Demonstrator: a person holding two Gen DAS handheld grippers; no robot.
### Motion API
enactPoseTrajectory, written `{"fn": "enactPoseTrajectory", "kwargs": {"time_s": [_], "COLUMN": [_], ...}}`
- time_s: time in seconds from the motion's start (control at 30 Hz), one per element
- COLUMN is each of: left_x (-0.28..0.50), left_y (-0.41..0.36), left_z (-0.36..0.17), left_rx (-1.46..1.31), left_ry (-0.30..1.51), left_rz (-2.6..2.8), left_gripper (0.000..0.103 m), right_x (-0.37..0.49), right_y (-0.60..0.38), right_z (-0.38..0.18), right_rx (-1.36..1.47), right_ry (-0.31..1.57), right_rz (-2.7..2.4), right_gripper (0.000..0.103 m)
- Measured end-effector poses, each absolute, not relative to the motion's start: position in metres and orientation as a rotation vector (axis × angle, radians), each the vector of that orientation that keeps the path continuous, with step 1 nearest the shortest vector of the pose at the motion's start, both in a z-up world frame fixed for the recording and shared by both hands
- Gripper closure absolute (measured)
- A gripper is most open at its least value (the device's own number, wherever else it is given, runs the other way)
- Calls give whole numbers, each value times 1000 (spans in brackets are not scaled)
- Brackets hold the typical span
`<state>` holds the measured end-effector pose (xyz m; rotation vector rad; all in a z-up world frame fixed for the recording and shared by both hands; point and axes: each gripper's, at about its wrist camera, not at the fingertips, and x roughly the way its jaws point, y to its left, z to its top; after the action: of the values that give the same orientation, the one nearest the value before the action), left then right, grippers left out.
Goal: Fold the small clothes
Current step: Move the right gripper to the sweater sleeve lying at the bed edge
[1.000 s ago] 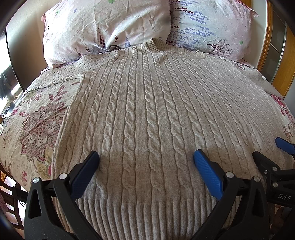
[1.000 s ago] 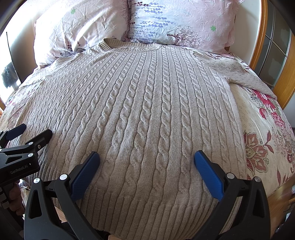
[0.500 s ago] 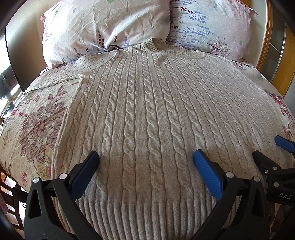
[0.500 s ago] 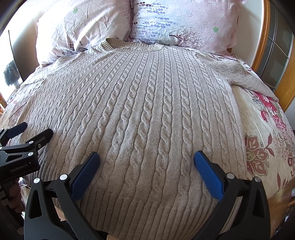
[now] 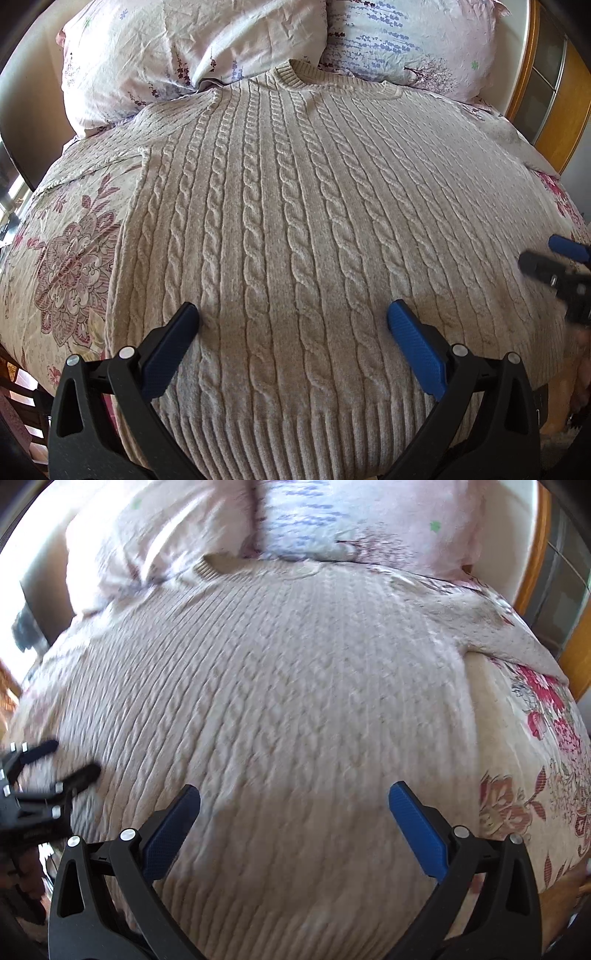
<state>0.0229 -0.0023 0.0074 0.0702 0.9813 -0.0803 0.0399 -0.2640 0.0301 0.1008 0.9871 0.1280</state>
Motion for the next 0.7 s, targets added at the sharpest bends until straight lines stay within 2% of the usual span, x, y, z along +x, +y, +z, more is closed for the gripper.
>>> {"fn": "enactPoseTrajectory", "kwargs": {"time_s": [0.17, 0.27, 0.37, 0.6, 0.67, 0.7], "left_x": [30, 38, 45, 55, 57, 59], "left_y": [2, 6, 12, 18, 19, 20], "left_z": [19, 28, 33, 35, 35, 35], "left_rx": [44, -16, -94, -156, -161, -161], "left_ry": [936, 908, 885, 862, 867, 870], "left_rz": [-85, -101, -122, -94, -77, -68], "left_gripper": [2, 2, 2, 2, 2, 2], "right_x": [83, 103, 117, 127, 126, 125], "right_y": [-373, -452, -519, -622, -639, -646], "right_z": [54, 62, 63, 44, 38, 36], "right_rx": [361, 535, 676, 944, 1008, 1033], "right_ry": [902, 853, 819, 769, 745, 734], "right_rz": [-46, -176, -287, -451, -475, -483], "right_gripper": [1, 9, 11, 32, 35, 43]}}
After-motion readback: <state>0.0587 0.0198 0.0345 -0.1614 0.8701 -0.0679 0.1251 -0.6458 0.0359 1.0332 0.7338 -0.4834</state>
